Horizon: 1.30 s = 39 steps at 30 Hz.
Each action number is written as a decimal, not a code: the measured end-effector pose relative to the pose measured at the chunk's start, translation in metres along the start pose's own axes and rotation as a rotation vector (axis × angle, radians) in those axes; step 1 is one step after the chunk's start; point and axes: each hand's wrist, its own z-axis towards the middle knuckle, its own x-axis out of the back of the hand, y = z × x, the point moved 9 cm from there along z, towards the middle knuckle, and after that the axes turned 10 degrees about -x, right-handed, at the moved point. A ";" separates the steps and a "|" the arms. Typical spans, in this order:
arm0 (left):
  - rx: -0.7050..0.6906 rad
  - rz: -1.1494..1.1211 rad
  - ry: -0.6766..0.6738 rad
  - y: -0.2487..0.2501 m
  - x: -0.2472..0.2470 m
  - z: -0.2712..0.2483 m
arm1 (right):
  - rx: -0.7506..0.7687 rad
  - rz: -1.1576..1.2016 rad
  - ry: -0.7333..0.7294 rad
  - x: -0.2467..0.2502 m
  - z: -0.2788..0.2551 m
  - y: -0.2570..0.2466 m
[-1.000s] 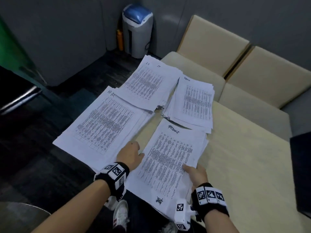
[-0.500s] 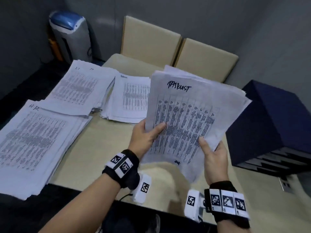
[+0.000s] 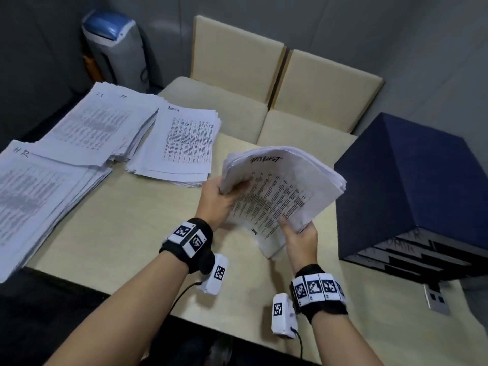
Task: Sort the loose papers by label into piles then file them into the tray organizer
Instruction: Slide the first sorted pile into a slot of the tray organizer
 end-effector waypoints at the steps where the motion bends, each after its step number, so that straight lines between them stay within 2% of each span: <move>1: 0.006 0.016 0.017 0.000 0.001 -0.002 | -0.035 -0.007 -0.033 0.001 0.003 0.006; 5: 0.028 -0.057 0.107 0.005 0.013 -0.007 | -0.183 -0.069 -0.114 0.019 0.001 0.035; 7: 0.056 -0.123 0.157 0.003 0.021 -0.008 | -0.247 -0.033 -0.105 0.035 -0.005 0.054; 11: 0.125 -0.272 0.191 -0.008 0.018 -0.013 | -0.350 0.439 -0.021 0.061 -0.032 0.080; 13: 0.175 -0.351 0.183 -0.014 0.007 -0.018 | -0.373 0.531 -0.038 0.065 -0.051 0.079; 16: 0.259 -0.349 0.130 -0.025 -0.012 -0.033 | -0.370 0.356 -0.058 0.073 -0.075 0.075; 18: 0.325 -0.297 0.125 -0.040 -0.019 -0.044 | -0.307 0.232 0.001 0.089 -0.086 0.071; 20: 0.362 -0.191 0.059 -0.062 -0.026 -0.049 | -0.244 0.183 0.107 0.110 -0.094 0.066; 22: 0.387 -0.024 -0.099 -0.073 -0.042 -0.060 | -0.220 0.200 0.225 0.138 -0.103 0.068; 27: 0.440 0.111 -0.418 -0.074 -0.092 -0.113 | -0.296 0.233 0.365 0.218 -0.123 0.108; 31: 0.589 0.186 -0.521 -0.111 -0.135 -0.148 | -0.391 0.277 0.377 0.287 -0.134 0.147; 36: 0.755 0.183 -0.620 -0.143 -0.213 -0.206 | -0.454 0.264 0.392 0.376 -0.145 0.174; 39: 0.793 0.095 -0.572 -0.149 -0.259 -0.230 | -0.452 0.322 0.437 0.424 -0.146 0.179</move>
